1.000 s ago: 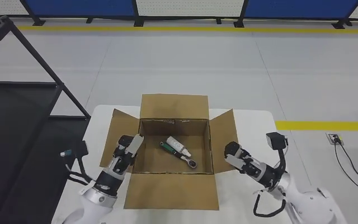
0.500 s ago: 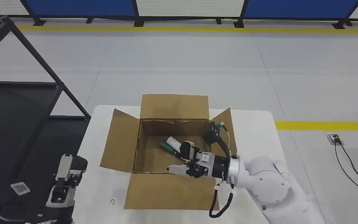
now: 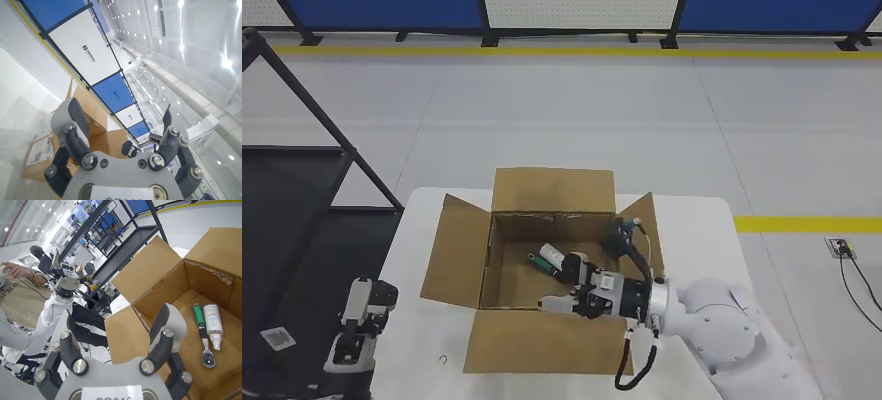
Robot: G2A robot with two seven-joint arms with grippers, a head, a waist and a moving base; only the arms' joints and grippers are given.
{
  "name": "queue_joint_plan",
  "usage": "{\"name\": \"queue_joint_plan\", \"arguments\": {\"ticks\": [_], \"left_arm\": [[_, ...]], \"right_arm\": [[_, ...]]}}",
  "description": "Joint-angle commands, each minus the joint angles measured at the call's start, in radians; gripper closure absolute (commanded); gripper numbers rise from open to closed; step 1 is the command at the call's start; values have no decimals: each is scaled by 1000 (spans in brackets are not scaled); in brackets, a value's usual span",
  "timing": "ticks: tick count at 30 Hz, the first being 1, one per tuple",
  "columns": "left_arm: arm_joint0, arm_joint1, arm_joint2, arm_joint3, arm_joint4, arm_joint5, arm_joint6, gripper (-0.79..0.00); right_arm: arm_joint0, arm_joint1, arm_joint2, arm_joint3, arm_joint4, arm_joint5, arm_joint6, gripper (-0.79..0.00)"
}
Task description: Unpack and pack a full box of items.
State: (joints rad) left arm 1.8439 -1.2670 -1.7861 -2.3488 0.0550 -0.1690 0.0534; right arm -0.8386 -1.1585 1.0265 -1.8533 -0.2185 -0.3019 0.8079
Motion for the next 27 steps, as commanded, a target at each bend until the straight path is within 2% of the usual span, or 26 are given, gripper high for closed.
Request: {"name": "queue_joint_plan", "arguments": {"ticks": [1,5,7,14,20,26,27], "left_arm": [[-10,-1,4,8,-13,24,-9,-785],[-43,-4,-43,23,-119,115,4,-785],[-56,-5,-90,36,-163,142,20,-785],[-37,-11,-247,60,-322,148,13,-785],[4,-19,-320,53,-418,124,-6,-785],[23,-23,-327,40,-437,118,-21,-785],[23,-23,-327,40,-437,118,-21,-785]], "right_arm": [[76,-11,-64,39,-43,2,67,-785],[267,-51,-215,148,-83,34,200,-785],[368,-80,-289,237,-115,93,244,-785],[628,-200,-503,544,-182,206,286,-785],[725,-299,-608,769,-168,237,280,-785],[767,-379,-666,966,-173,258,273,-785],[767,-379,-666,966,-173,258,273,-785]]}}
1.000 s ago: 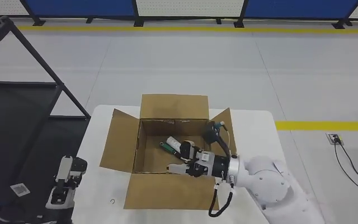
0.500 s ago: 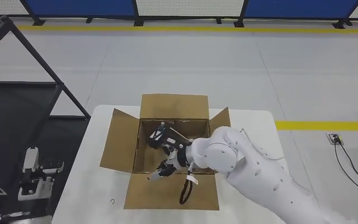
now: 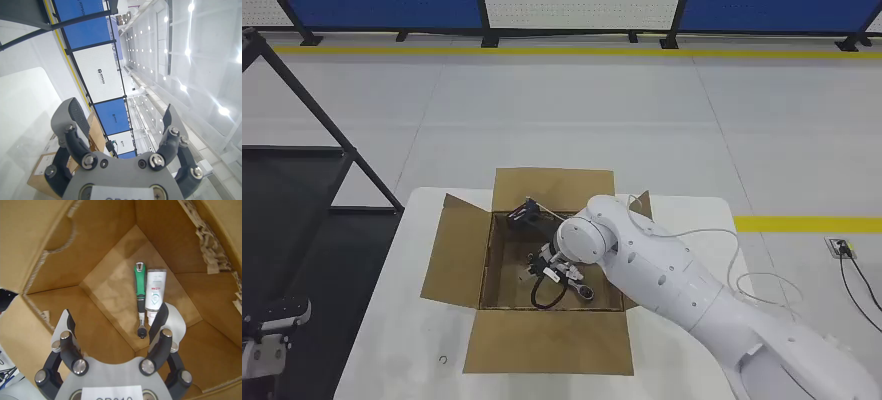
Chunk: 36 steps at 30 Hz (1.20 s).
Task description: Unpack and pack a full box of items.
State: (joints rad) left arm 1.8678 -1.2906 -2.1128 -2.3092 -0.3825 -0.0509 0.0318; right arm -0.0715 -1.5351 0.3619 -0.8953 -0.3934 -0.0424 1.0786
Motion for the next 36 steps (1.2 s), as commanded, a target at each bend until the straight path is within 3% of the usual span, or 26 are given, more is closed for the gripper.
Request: {"name": "queue_joint_plan", "arguments": {"ticks": [1,11,14,18,29,31,33,36], "left_arm": [[0,0,0,0,1,0,1,-785],[0,0,0,0,1,0,1,-785],[0,0,0,0,1,0,1,-785],[0,0,0,0,1,0,1,-785],[0,0,0,0,1,0,1,-785],[0,0,0,0,1,0,1,-785],[0,0,0,0,1,0,1,-785],[0,0,0,0,1,0,1,-785]], "right_arm": [[0,-3,-1,8,2,-1,2,-785],[0,-3,-1,8,2,-1,2,-785],[-17,-8,-8,14,4,-71,14,-785],[-24,-31,-45,51,-108,-4,-43,-785],[-14,-92,-54,254,-155,-112,-87,-785],[-13,-102,-50,292,-152,-136,-97,-640],[-13,-112,-46,326,-148,-153,-106,-440],[-13,-129,-44,366,-153,-155,-124,-388]]}}
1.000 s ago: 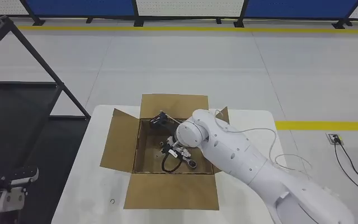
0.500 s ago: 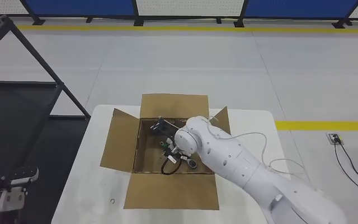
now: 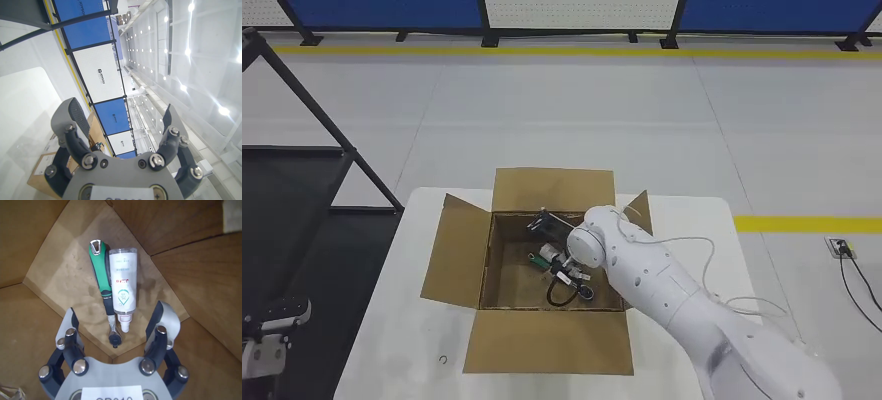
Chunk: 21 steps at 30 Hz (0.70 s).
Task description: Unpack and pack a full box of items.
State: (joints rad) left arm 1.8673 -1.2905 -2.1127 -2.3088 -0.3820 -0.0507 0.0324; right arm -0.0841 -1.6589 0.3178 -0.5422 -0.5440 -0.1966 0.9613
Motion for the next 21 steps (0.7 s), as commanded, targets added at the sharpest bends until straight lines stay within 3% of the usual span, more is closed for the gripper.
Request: {"name": "queue_joint_plan", "arguments": {"ticks": [1,14,21], "left_arm": [[0,0,0,0,0,0,0,-785],[0,0,0,0,0,0,0,-785],[0,0,0,0,0,0,0,-785]], "right_arm": [[0,-10,2,27,-5,6,-15,-385],[6,-74,1,134,-49,2,-31,-369],[10,-107,2,185,-70,3,-28,-323]]}}
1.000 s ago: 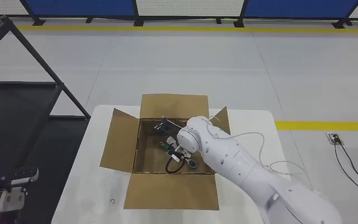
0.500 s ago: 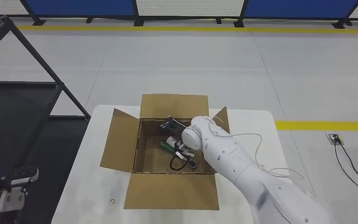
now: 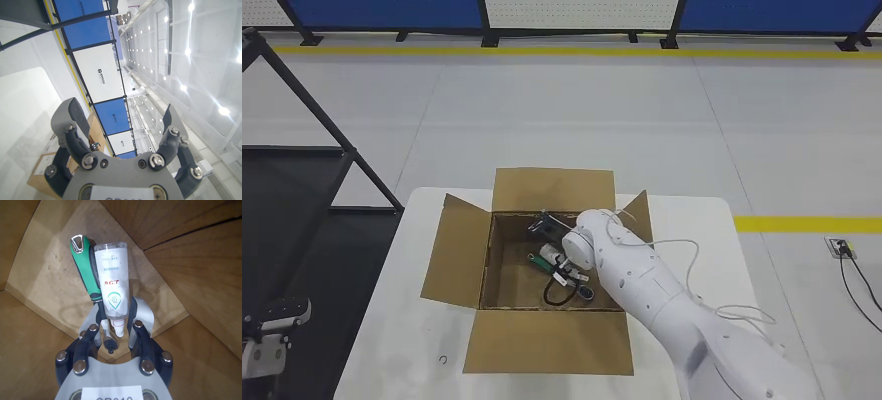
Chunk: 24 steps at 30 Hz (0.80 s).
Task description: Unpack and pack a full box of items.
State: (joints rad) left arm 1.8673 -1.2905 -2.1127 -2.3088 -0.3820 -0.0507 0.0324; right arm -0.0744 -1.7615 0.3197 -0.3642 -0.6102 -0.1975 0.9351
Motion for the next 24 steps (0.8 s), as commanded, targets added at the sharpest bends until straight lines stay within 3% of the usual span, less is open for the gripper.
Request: {"name": "queue_joint_plan", "arguments": {"ticks": [1,22,24], "left_arm": [[0,0,0,0,0,0,0,-785],[0,0,0,0,0,0,0,-785],[0,0,0,0,0,0,0,-785]], "right_arm": [[1,-9,-1,15,-10,11,-2,-320],[-1,-73,17,138,-54,14,-12,-360],[0,-76,20,147,-55,8,-13,-326]]}}
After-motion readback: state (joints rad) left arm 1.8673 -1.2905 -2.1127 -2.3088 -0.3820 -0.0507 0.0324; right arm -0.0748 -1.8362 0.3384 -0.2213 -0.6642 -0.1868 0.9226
